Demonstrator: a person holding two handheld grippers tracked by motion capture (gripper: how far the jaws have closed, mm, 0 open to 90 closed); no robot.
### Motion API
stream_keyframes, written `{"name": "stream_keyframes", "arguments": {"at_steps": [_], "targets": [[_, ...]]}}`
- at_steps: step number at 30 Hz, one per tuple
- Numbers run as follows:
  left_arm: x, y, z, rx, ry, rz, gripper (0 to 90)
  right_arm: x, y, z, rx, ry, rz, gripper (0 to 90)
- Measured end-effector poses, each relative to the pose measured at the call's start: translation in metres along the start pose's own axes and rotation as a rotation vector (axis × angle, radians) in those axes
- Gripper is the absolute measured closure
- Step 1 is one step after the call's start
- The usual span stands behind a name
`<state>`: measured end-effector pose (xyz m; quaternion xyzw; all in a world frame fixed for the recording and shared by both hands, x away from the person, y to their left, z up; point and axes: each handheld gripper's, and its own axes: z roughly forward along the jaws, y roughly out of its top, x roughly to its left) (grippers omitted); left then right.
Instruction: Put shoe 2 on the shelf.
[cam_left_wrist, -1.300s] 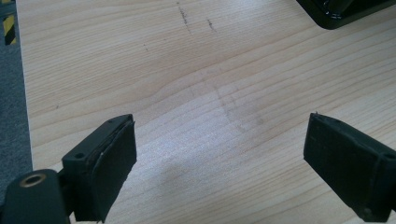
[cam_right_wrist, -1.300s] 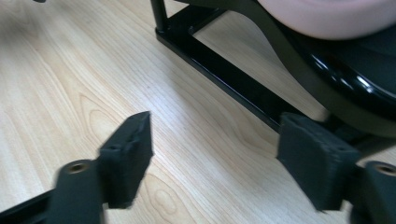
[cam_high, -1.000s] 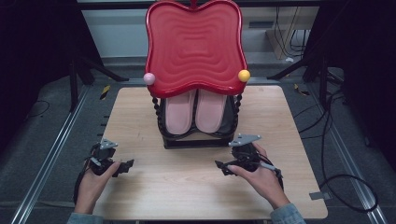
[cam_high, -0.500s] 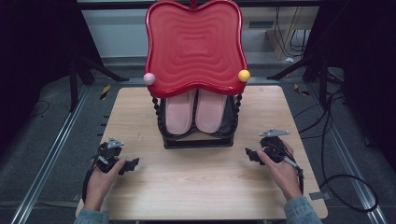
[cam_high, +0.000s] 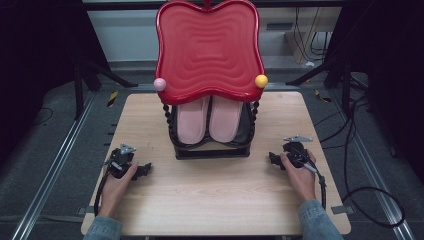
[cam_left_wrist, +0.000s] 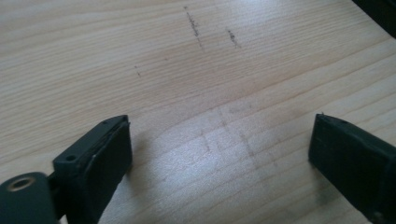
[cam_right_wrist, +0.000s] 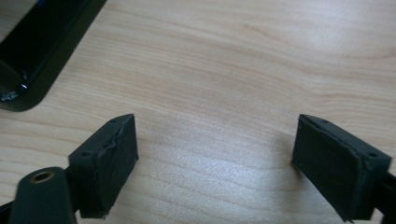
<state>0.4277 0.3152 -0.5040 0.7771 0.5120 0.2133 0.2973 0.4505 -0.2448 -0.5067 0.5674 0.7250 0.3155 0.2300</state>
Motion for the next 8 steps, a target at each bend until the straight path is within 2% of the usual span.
{"name": "stream_keyframes", "arguments": {"at_steps": [4, 6, 8], "targets": [[0.0006, -0.0022, 0.0034, -0.032, -0.002, 0.001, 1.1, 0.0033, -0.0057, 0.0032, -0.042, -0.030, -0.013, 11.2], [0.0007, -0.0033, 0.0040, -0.045, -0.004, -0.003, 0.0, 0.0034, -0.0059, 0.0031, -0.040, -0.033, -0.012, 9.5], [0.0008, -0.0034, 0.0038, -0.042, -0.004, 0.001, 0.0, 0.0036, -0.0059, 0.0038, -0.029, -0.047, 0.010, 4.5]]}}
